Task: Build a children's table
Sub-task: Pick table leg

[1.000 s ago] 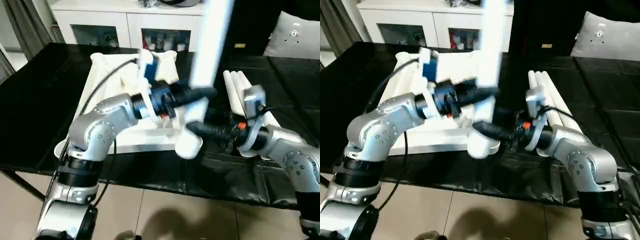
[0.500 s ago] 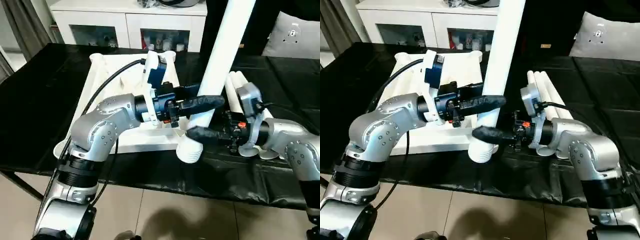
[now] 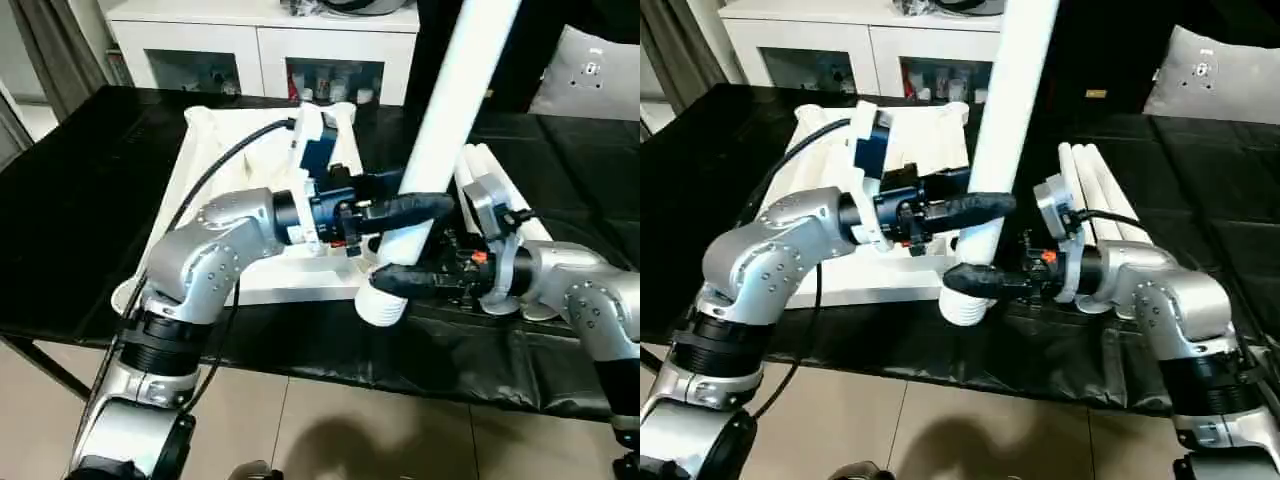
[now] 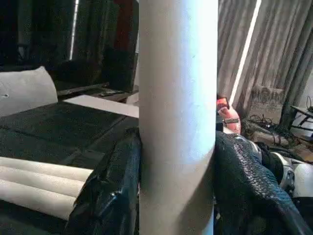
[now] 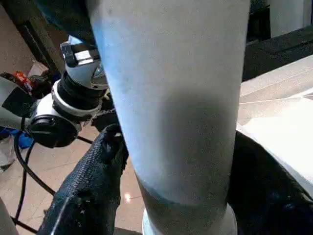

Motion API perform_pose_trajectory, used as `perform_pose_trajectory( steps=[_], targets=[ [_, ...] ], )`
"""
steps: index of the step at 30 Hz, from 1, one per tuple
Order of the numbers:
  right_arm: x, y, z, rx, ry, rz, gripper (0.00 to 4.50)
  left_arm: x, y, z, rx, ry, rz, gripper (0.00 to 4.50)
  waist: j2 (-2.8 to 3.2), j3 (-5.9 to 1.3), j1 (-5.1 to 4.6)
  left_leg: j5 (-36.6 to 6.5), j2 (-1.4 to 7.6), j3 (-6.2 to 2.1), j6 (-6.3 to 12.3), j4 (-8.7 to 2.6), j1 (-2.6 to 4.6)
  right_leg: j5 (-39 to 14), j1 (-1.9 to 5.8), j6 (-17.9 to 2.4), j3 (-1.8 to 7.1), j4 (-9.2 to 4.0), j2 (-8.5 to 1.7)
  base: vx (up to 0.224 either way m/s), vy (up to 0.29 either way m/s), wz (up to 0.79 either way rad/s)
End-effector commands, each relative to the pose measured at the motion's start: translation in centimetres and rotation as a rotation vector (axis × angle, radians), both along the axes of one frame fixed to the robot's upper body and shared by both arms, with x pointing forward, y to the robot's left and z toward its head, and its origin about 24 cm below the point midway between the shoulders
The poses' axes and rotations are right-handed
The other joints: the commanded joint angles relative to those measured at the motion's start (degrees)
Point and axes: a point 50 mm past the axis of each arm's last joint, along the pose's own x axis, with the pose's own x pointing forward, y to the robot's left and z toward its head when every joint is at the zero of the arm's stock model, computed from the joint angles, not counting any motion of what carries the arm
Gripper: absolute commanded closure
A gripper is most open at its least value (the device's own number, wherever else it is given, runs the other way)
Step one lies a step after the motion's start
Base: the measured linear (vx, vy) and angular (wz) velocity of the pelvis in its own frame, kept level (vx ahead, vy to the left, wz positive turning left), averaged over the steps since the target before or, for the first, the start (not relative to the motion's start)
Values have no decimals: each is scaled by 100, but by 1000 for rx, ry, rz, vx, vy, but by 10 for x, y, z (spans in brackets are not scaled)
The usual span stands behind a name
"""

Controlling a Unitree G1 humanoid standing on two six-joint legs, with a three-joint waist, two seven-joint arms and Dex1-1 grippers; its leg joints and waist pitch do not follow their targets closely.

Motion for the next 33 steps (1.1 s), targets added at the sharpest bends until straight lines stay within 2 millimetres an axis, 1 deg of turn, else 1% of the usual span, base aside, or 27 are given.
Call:
perform_pose_trajectory(
  steps=[1,3,5,9,11,19,23,24,26,28,30,31,33],
  targets=[
    [2,2,7,4,-36,9,184,0,-3,4,10,-30,-13,266,-126,-422,16,-148,273,-39,438,-339,56,-146,337,-1486,239,-384,-439,0,0,0],
    [3,2,6,-1,-43,3,197,0,-3,4,14,-31,-12,266,-129,-418,18,-163,268,-38,406,-340,52,-192,334,-1460,240,-388,-435,0,0,0],
    [2,2,6,2,-37,5,221,-1,-3,3,14,-31,-12,266,-131,-416,24,-202,265,-37,388,-340,56,-261,333,-1441,241,-393,-434,0,0,0],
    [2,2,5,3,-33,6,245,0,-3,3,10,-33,3,266,-131,-421,32,-182,261,-37,375,-335,49,-253,334,-1416,242,-392,-435,0,0,0],
    [2,3,4,5,-31,6,248,1,-4,4,7,-33,11,266,-129,-421,32,-185,263,-37,383,-334,54,-238,325,-1417,241,-390,-430,0,0,0],
    [5,5,3,-9,-56,-18,256,3,-5,3,-4,-31,33,266,-133,-423,32,-175,262,-38,399,-333,43,-201,326,-1429,238,-388,-433,0,0,0],
    [6,5,2,-5,-35,-22,256,3,-5,3,-5,-30,35,266,-132,-424,36,-158,262,-41,403,-335,46,-218,332,-1411,239,-387,-433,0,0,0],
    [6,5,2,-3,-33,-23,222,3,-5,3,-5,-30,37,266,-126,-424,38,-156,264,-44,402,-337,47,-212,330,-1413,237,-385,-434,0,0,0],
    [6,5,4,12,-18,-13,187,3,-5,3,-5,-30,39,266,-127,-426,36,-138,261,-44,420,-333,48,-150,330,-1435,237,-381,-429,0,0,0],
    [6,5,4,6,-28,-20,177,3,-5,3,-4,-30,38,266,-125,-426,34,-169,266,-43,412,-334,50,-183,328,-1432,236,-384,-433,0,0,0],
    [7,5,3,2,-24,-29,147,3,-5,3,-3,-30,35,266,-125,-421,36,-160,266,-44,398,-340,46,-201,329,-1424,236,-386,-434,0,0,0],
    [7,5,3,4,-22,-25,142,3,-5,3,-2,-30,34,266,-109,-426,37,-173,269,-45,388,-337,52,-185,325,-1432,235,-386,-434,0,0,0],
    [7,6,3,8,-20,-21,141,2,-5,3,-1,-30,33,266,-113,-426,34,-181,270,-47,386,-340,51,-157,327,-1441,234,-380,-432,0,0,0]
  ],
)
